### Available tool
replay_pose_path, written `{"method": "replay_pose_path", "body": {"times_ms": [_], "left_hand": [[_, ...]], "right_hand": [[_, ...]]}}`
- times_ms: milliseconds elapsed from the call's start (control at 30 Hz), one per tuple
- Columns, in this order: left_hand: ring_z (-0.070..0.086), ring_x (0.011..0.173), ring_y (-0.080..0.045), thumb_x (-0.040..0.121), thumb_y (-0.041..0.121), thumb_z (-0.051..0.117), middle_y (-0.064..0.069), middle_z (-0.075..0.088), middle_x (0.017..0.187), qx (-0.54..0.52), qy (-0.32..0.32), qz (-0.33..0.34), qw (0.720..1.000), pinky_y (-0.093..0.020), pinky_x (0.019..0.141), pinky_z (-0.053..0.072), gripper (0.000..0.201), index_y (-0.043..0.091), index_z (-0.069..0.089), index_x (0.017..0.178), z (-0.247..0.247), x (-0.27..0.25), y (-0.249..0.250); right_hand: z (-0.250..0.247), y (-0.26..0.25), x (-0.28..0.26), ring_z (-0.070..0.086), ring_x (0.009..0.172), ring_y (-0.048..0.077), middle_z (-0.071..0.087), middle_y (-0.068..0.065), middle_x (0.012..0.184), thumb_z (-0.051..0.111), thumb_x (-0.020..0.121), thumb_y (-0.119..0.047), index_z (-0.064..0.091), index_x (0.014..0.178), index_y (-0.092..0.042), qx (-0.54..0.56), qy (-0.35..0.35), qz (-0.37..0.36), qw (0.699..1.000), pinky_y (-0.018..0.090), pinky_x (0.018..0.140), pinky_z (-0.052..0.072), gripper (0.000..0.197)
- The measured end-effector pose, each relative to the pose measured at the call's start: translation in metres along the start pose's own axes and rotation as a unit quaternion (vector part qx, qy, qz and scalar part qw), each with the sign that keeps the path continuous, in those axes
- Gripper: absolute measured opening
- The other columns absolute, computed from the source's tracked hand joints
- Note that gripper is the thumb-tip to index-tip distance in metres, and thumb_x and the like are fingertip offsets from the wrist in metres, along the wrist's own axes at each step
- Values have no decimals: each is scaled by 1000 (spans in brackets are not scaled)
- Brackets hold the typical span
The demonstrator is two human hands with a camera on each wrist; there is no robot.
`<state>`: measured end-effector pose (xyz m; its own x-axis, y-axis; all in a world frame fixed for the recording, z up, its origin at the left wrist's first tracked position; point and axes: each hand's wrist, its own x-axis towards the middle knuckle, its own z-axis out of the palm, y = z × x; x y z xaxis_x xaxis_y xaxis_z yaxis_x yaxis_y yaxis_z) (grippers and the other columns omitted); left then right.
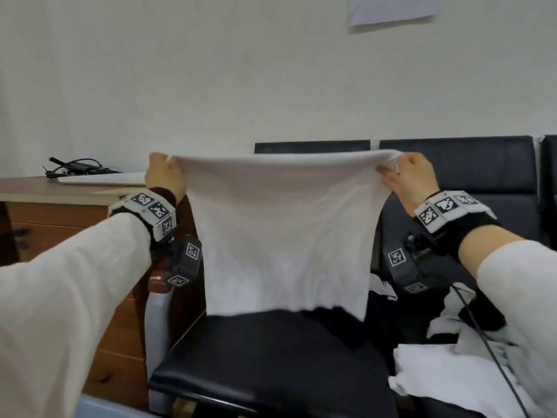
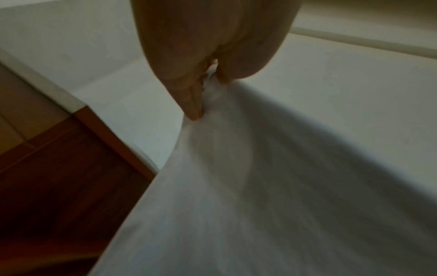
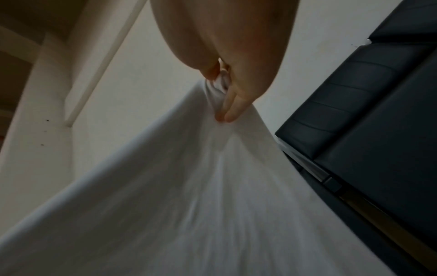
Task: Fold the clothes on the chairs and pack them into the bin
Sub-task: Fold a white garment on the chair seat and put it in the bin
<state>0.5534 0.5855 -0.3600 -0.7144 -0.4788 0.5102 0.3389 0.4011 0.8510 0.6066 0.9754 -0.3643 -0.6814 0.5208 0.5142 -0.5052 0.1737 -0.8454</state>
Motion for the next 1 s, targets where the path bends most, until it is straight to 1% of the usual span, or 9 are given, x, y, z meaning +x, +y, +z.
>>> {"method": "replay_pose_path", "body": {"times_ms": [100,233,333,400,500,667,867,933,1000], "left_hand": [[59,104,-35,101,25,31,-23,58,116,28,22,89,995,-44,92,47,27,6,44,115,-6,-9,9],[56,103,-35,99,27,35,-23,58,112,89,-4,117,989,-38,88,42,31,4,48,114,-27,-27,-14],[59,89,-30,86,32,45,-17,62,95,120,-102,75,985,-37,86,49,23,14,58,91,-48,-41,-50],[52,77,-23,85,20,53,-11,56,77,139,-201,30,969,-24,72,44,15,14,57,72,-62,-61,-68],[49,72,-19,92,0,48,-9,53,75,195,-357,-96,908,-20,57,44,19,5,57,76,-78,-95,-93],[59,80,-25,92,2,48,-14,60,87,287,-458,-249,804,-31,67,47,13,-1,58,98,-91,-119,-144],[60,93,-25,90,5,54,-13,62,102,297,-454,-234,807,-34,79,52,18,3,61,107,-91,-115,-163],[60,94,-25,89,6,57,-10,63,96,285,-451,-221,816,-40,90,51,14,4,63,102,-87,-105,-168],[58,89,-24,91,6,53,-10,60,91,267,-435,-201,836,-37,83,50,9,8,61,89,-81,-99,-169]], "right_hand": [[-5,-9,-7,68,89,15,58,1,98,34,97,-7,46,86,-20,89,-12,0,996,18,69,54,21],[-21,11,-38,71,84,20,62,8,98,32,96,-8,48,86,-19,43,-43,26,998,31,82,56,22],[-30,33,-74,71,60,18,61,11,85,35,97,-8,49,83,-17,3,-88,93,992,29,64,56,22],[-38,51,-97,66,45,15,57,11,80,39,95,-10,53,85,-14,-69,-129,156,977,22,44,49,18],[-55,87,-121,58,38,13,53,10,76,45,93,-16,56,100,-5,-205,-239,265,911,19,35,33,17],[-70,123,-145,51,44,12,53,-1,55,49,92,-16,56,83,-9,-270,-368,360,813,17,36,29,13],[-65,134,-141,40,54,9,43,-6,56,52,86,-20,43,63,-21,-269,-361,370,812,21,49,34,25],[-60,140,-135,53,74,15,57,-2,70,51,89,-19,55,70,-18,-235,-334,361,838,28,69,40,19],[-54,147,-130,61,94,23,67,6,90,49,93,-15,63,90,-9,-174,-306,359,864,34,82,46,16]]}}
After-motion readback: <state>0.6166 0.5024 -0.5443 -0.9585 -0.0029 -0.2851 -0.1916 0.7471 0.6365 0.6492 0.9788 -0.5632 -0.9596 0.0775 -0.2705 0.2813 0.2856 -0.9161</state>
